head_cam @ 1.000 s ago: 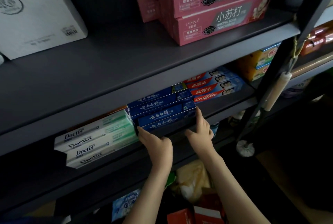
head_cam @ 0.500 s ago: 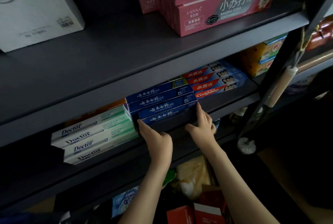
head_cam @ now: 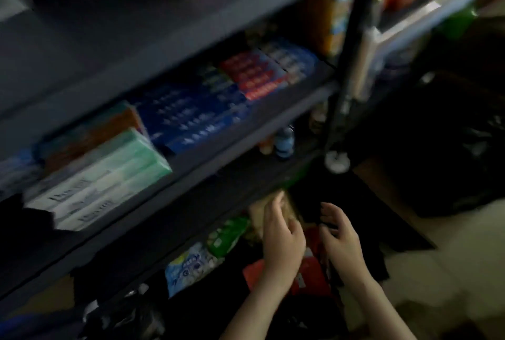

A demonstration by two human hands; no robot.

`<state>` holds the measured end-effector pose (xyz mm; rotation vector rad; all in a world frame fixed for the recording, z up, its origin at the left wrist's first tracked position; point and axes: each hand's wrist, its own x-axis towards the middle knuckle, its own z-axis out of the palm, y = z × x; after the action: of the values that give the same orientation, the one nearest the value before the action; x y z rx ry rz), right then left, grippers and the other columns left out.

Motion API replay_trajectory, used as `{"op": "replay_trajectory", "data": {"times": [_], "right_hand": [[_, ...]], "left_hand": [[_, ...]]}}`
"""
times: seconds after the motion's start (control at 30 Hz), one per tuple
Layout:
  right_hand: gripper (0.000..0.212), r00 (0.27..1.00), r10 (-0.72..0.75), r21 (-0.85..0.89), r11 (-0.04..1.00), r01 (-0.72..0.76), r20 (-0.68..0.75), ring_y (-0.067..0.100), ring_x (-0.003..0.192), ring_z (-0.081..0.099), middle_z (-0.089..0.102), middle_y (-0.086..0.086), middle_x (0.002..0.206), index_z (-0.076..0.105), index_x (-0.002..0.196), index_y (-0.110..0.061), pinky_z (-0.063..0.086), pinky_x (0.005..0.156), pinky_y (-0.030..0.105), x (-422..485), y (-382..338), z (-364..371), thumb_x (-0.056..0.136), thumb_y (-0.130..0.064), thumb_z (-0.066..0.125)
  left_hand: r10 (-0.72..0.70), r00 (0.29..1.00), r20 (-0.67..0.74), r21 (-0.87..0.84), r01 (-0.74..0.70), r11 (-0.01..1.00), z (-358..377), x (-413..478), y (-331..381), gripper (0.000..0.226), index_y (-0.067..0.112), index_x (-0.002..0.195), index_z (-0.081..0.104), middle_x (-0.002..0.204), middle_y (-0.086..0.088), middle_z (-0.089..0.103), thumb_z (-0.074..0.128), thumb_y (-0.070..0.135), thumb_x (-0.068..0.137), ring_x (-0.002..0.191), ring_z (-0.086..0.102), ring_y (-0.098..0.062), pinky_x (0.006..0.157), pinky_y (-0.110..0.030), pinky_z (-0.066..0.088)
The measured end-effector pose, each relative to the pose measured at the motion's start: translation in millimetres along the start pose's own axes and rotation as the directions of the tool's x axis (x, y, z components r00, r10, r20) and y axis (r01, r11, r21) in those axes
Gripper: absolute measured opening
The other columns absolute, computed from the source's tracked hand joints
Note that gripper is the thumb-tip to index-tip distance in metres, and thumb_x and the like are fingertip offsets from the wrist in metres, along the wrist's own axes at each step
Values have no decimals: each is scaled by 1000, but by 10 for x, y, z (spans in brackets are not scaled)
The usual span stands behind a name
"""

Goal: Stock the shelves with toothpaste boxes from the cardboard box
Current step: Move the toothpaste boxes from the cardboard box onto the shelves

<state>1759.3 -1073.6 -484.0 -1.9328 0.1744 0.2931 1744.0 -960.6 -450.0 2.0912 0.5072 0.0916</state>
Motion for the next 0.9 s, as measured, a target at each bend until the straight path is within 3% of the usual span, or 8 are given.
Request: {"op": "replay_trajectory", "data": {"times": [0.1,0.2,0.33,0.47,0.63,0.73,0.9], "right_hand": [[34,978,193,-40,980,-197,-84,13,108,56,58,-2,115,56,121,-15,42,90,23,-487,753,-386,89,-3,56],[27,913,392,-7,919,-395,-114,12,106,56,58,-4,113,55,120,-18,44,89,24,-1065,1552,-668,93,-12,54],[23,764,628,91,778,-622,-152,12,107,54,57,-3,115,54,118,-20,43,86,24,-1860,2552,-864,95,-17,54],[29,585,794,151,606,-781,-165,14,108,52,56,2,122,53,124,-15,40,82,24,-2588,3475,-946,94,-14,54],[45,413,903,223,429,-875,-116,22,121,50,49,7,134,45,135,-11,42,92,26,-3179,4465,-917,92,-7,57],[50,395,912,223,410,-884,-113,23,122,48,50,6,133,46,134,-14,42,103,40,-3300,4949,-822,88,-15,64],[74,473,870,101,487,-867,-140,24,141,22,26,3,153,23,149,-20,23,115,43,-3123,5469,-709,87,-14,62]], "left_hand": [[-16,930,368,117,-29,993,576,-539,-182,42,13,137,42,133,-4,46,47,8,96,124,47,-15,95,-14,36],[-44,765,643,203,-114,973,1133,-1093,-385,40,16,138,40,136,-1,43,45,16,98,124,45,-12,89,-11,33],[-115,522,845,278,-245,929,1771,-1728,-784,39,18,138,42,139,1,41,44,22,99,125,43,-14,95,-18,34],[-203,372,906,337,-340,878,2296,-2239,-1304,37,20,137,42,137,3,43,43,22,100,122,45,-14,92,-18,36],[-297,248,922,379,-430,819,2900,-2684,-2000,45,22,144,36,145,3,38,44,19,100,127,44,-15,93,-22,39],[-354,236,905,425,-438,793,3251,-2826,-2374,54,24,147,30,147,0,35,48,13,96,125,45,-18,96,-25,40],[-462,278,842,538,-379,753,3668,-2873,-2859,60,29,149,24,147,-7,29,50,17,97,127,45,-26,108,-41,39]]}}
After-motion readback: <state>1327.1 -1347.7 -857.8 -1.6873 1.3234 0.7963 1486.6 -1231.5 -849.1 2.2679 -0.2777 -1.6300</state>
